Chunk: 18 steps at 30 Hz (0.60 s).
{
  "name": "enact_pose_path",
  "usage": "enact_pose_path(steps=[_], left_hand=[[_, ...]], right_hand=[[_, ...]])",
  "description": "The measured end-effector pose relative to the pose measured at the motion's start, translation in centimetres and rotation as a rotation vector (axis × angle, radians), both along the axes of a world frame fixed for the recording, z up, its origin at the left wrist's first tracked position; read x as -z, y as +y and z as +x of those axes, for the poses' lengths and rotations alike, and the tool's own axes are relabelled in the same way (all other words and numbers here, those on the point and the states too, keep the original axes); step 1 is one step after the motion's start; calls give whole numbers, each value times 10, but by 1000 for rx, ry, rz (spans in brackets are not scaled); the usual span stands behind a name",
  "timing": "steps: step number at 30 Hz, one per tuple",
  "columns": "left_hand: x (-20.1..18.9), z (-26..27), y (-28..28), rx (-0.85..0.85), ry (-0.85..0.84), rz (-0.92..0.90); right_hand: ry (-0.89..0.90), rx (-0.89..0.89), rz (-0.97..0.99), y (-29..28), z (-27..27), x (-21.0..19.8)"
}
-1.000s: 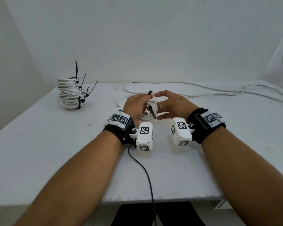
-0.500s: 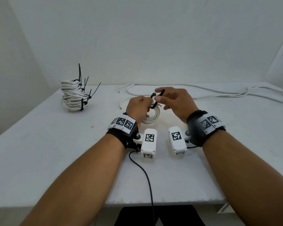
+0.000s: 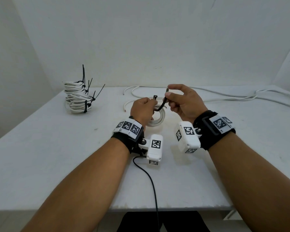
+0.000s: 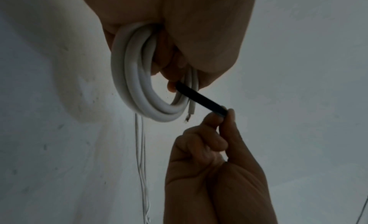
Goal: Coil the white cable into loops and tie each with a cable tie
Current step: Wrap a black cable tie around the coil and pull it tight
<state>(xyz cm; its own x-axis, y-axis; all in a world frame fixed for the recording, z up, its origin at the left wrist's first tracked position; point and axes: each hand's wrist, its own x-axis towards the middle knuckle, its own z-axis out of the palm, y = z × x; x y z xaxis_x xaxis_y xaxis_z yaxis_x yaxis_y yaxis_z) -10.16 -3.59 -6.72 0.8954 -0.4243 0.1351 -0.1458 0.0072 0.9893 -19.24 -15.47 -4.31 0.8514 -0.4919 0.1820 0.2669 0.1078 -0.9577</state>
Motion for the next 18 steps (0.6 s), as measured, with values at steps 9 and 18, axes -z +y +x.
enact_pose_path(steps=[9, 18], left_hand=[[4, -5, -2, 55, -86, 80], [1, -10, 0, 121, -199, 116]], right_hand=[[263, -216, 66, -11, -5, 5], [265, -208, 117, -15, -5, 5]])
